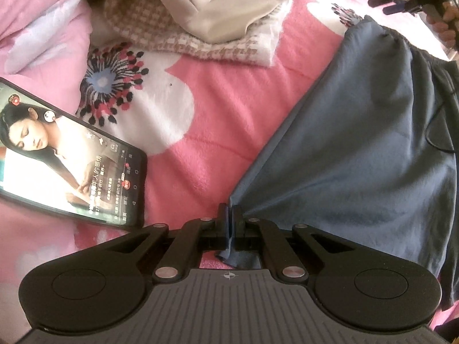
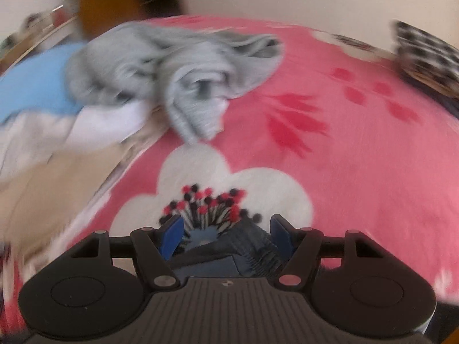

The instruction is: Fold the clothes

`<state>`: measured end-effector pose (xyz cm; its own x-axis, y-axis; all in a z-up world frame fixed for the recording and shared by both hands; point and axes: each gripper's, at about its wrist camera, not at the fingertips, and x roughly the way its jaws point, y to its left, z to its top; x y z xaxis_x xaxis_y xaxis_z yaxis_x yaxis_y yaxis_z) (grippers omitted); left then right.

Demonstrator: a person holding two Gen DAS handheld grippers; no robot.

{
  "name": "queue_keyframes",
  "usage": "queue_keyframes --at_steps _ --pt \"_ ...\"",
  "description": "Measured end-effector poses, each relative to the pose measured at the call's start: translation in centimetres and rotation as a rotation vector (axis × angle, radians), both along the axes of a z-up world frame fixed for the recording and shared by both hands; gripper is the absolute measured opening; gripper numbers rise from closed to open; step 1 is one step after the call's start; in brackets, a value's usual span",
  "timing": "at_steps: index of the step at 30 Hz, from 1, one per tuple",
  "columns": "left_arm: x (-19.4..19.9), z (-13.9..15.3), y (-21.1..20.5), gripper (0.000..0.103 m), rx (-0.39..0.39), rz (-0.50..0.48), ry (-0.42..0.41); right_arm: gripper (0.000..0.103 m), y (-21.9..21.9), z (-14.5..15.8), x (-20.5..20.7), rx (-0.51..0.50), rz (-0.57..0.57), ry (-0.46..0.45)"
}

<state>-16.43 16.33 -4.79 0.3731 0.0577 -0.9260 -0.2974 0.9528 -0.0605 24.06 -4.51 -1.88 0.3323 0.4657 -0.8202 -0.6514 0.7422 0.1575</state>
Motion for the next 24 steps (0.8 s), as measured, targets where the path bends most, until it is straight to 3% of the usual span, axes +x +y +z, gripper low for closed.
queue_keyframes --at_steps 4,11,17,20,22,24 --pt "0.0 -0.2 -0.1 0.001 0.007 -0.011 -0.001 0.072 -0.5 -1.3 1.0 -0.024 0.120 -0.031" --pt "0.1 -0.5 -0.3 0.001 0.021 -0.023 -0.001 0.073 -0.8 -3.5 3.1 -0.008 0.145 0.037" --pt "0.1 -0.6 -0.6 0.002 0.034 -0.027 -0.001 0.067 -0.5 -4.9 2.8 -0.036 0.191 0.011" --pt "0.2 -0.5 -0.5 0.003 0.035 -0.024 -0.001 0.049 -0.5 -4.8 2.5 -0.018 0.200 0.001" --pt "0.2 -0.4 -0.5 0.003 0.036 -0.022 -0.001 0.032 -0.2 -4.6 2.0 -0.033 0.221 -0.023" --pt "0.3 -0.3 -0.4 0.003 0.037 -0.020 0.000 0.026 0.0 -4.4 1.2 -0.041 0.242 -0.067"
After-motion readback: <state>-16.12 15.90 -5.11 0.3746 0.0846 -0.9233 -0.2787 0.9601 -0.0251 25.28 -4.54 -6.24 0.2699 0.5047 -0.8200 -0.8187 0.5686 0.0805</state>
